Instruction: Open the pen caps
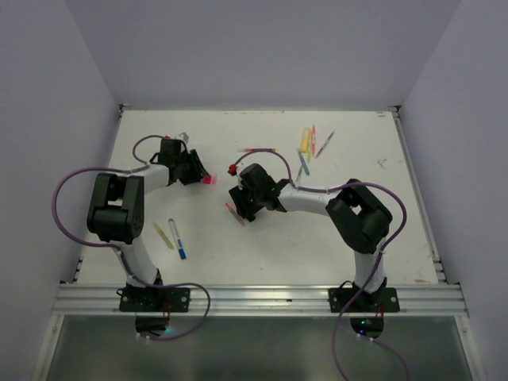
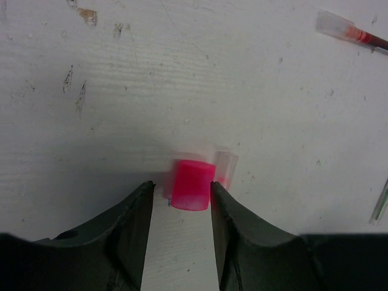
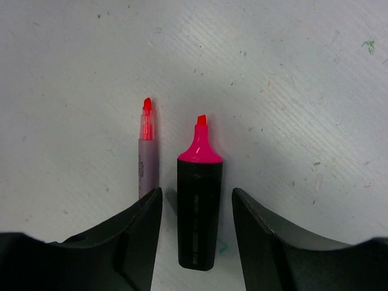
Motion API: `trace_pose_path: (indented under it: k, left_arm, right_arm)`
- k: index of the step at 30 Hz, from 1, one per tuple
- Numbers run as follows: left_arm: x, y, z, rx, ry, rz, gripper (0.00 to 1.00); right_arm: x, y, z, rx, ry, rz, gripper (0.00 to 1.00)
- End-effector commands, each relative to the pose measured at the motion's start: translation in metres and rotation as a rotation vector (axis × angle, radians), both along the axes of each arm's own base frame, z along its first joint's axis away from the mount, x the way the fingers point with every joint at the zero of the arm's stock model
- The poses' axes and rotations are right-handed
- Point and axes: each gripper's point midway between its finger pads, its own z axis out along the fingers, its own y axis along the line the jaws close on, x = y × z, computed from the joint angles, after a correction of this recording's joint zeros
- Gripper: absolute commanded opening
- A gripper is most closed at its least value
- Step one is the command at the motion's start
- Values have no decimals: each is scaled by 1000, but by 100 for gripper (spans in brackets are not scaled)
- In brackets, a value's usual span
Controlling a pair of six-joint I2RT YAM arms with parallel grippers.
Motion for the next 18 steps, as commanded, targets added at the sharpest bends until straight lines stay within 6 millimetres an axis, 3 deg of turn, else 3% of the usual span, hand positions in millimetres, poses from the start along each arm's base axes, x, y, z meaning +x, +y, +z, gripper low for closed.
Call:
trace_pose_path:
  k: [1, 6, 7, 9, 10, 12, 13, 15, 16, 18]
  left_arm:
    - [-2, 14, 12, 40, -49, 36, 46]
    - [1, 14, 34, 13, -143, 58, 52]
    - [2, 13, 42, 7, -164, 54, 52]
    - [3, 10, 51, -11, -188, 51, 52]
    - [4, 9, 60, -18, -208, 49, 53]
    - [4, 8, 68, -26, -228, 48, 54]
    - [4, 8, 75, -29, -244, 49, 54]
    - [3, 6, 86, -42, -273, 50, 54]
    - [1, 3, 89, -59, -280, 48, 54]
    - [-5, 1, 90, -81, -293, 45, 54]
  right_arm:
    - [6, -4, 12, -23, -14, -21, 55]
    - [28, -4, 42, -12, -62, -64, 60]
    - [41, -4, 54, 2, -85, -80, 62]
    - [55, -9, 59, -11, -93, -105, 64]
    - [73, -9, 74, 0, -126, -121, 65]
    - [92, -18, 81, -41, -160, -144, 66]
    - [113, -21, 86, -60, -201, -139, 66]
    - [134, -27, 87, -87, -229, -129, 69]
    - [159, -33, 88, -102, -257, -116, 69]
    - [171, -33, 83, -98, -238, -62, 69]
